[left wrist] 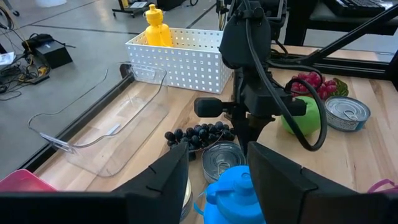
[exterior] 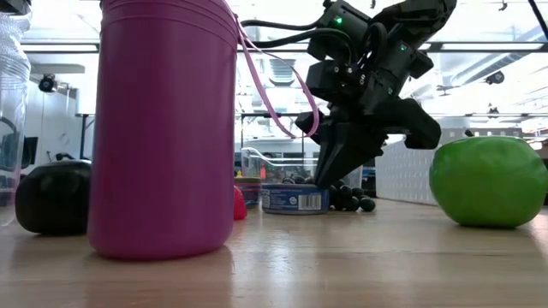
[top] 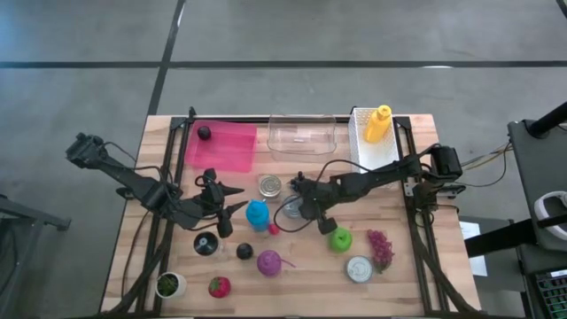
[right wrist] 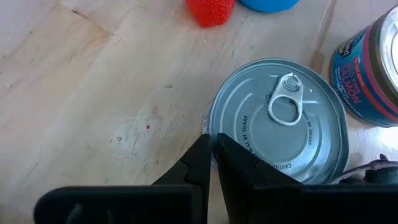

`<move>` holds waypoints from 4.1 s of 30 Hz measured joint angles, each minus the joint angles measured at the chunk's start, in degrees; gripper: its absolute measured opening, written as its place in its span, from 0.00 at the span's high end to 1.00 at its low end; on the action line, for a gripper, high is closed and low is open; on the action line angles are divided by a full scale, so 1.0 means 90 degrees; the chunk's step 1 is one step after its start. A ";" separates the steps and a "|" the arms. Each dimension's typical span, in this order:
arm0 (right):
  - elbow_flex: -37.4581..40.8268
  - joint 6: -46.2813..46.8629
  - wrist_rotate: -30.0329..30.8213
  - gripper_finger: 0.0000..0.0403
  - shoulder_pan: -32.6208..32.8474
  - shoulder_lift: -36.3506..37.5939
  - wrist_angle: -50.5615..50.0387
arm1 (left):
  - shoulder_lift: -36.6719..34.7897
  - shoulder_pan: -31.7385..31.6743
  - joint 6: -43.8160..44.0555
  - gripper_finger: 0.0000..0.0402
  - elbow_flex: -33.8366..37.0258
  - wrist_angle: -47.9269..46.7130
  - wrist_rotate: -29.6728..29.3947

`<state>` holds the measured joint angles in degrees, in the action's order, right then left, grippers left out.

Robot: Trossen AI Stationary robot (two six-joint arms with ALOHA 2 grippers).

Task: Pick & Place Food Item
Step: Put the blue tuna can into the transparent bin

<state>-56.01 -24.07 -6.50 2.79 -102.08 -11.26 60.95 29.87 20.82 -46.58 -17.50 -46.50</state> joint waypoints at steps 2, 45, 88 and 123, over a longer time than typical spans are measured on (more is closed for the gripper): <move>0.0002 0.0001 0.0000 0.94 0.0000 0.0001 -0.0014 | 0.0000 0.0000 0.0002 0.57 0.0002 0.0000 -0.0002; 0.0034 0.0028 -0.0147 0.95 0.0007 -0.0019 -0.0395 | 0.0000 0.0000 0.0001 0.58 0.0002 -0.0007 0.0000; 0.0017 0.4050 0.2112 0.95 0.1133 0.2906 -0.2534 | 0.0000 0.0000 -0.0129 0.58 0.0002 -0.0017 0.0000; 0.0019 0.8049 0.4500 0.95 0.2060 0.2668 -0.2513 | 0.0002 0.0002 -0.0151 0.58 0.0002 -0.0046 0.0000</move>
<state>-55.83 48.38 34.00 21.33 -78.07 -33.87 60.97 29.89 19.46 -46.57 -17.91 -46.50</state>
